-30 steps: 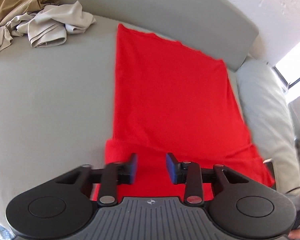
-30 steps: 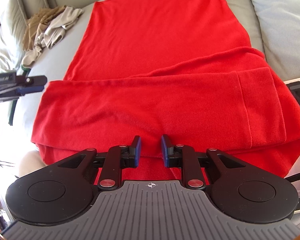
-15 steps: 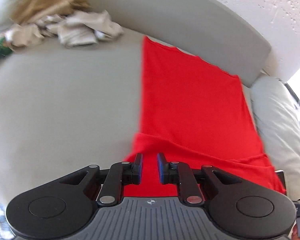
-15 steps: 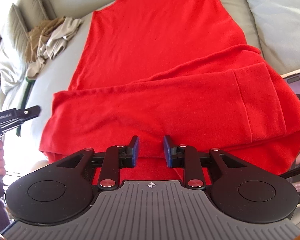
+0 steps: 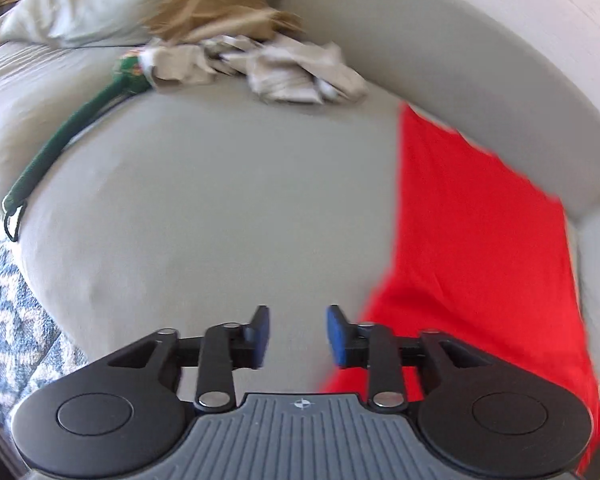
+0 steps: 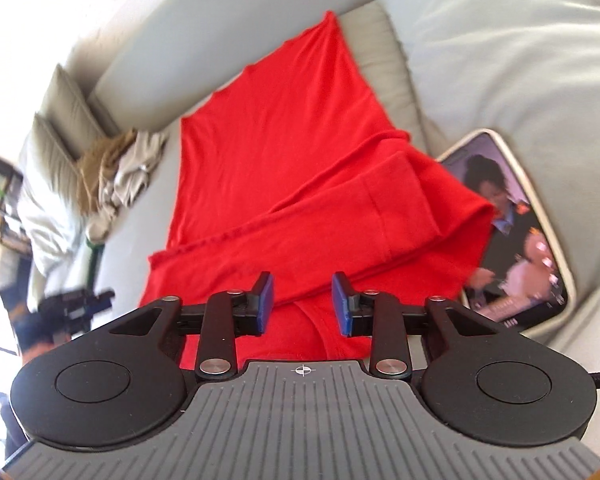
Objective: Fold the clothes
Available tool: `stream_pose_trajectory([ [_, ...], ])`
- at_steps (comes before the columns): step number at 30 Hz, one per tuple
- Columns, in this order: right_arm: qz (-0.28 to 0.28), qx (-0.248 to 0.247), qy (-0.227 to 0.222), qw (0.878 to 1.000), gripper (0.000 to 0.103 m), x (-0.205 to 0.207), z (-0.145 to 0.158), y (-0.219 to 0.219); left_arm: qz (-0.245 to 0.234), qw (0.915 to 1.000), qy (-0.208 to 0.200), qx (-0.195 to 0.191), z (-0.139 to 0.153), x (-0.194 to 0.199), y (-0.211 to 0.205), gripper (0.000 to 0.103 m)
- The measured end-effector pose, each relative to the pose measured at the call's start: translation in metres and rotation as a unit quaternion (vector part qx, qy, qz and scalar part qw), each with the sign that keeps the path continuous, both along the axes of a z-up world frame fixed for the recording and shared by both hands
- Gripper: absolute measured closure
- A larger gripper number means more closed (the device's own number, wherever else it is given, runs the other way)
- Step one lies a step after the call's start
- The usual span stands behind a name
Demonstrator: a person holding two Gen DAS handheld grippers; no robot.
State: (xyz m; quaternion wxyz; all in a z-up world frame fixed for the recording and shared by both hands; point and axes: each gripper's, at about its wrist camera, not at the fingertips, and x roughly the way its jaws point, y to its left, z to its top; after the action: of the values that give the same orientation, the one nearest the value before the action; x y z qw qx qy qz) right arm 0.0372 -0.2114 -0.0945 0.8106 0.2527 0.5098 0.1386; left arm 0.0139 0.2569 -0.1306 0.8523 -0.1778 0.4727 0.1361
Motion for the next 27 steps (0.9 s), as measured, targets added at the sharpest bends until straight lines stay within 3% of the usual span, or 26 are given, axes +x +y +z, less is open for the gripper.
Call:
stream_pose_trajectory([
  [2,-0.008,-0.001,0.003,1.0,0.061,-0.005,0.004,-0.007,-0.056,0.9983,0.013,-0.004,0.0,-0.01,-0.023,0.068],
  [5,0.0,-0.02,0.0,1.0,0.059,-0.007,0.006,-0.004,-0.116,0.9931,-0.003,-0.017,-0.004,-0.018,-0.062,0.068],
  [8,0.025,-0.048,-0.009,0.998,0.062,0.004,-0.006,0.011,-0.138,0.9899,-0.03,0.015,-0.013,-0.007,-0.095,0.068],
  [10,0.047,-0.067,-0.011,0.997,0.069,0.017,-0.018,0.028,-0.145,0.987,-0.052,0.045,-0.02,0.001,-0.118,0.07],
  [12,0.068,-0.095,-0.022,0.993,0.069,0.031,-0.029,0.046,-0.169,0.9791,-0.081,0.077,-0.027,0.007,-0.138,0.07],
  [16,0.097,-0.193,-0.052,0.975,0.068,0.044,-0.054,0.075,-0.183,0.9752,-0.019,0.123,-0.056,0.016,-0.158,0.069],
  [18,0.117,-0.221,-0.048,0.967,0.069,0.039,-0.064,0.08,-0.174,0.9775,-0.022,0.117,-0.053,0.008,-0.157,0.069],
  [21,0.151,-0.258,-0.048,0.953,0.068,0.019,-0.054,0.084,-0.166,0.9826,-0.004,0.083,-0.039,-0.004,-0.149,0.07],
  [23,0.155,-0.251,-0.053,0.954,0.068,0.001,-0.043,0.075,-0.171,0.9834,-0.017,0.057,-0.029,-0.017,-0.149,0.07],
  [25,0.162,-0.243,-0.068,0.954,0.065,-0.013,-0.035,0.068,-0.191,0.979,-0.043,0.057,-0.027,-0.025,-0.155,0.067],
  [27,0.164,-0.237,-0.063,0.955,0.062,-0.018,-0.039,0.064,-0.206,0.9762,-0.023,0.065,-0.04,-0.022,-0.165,0.067],
])
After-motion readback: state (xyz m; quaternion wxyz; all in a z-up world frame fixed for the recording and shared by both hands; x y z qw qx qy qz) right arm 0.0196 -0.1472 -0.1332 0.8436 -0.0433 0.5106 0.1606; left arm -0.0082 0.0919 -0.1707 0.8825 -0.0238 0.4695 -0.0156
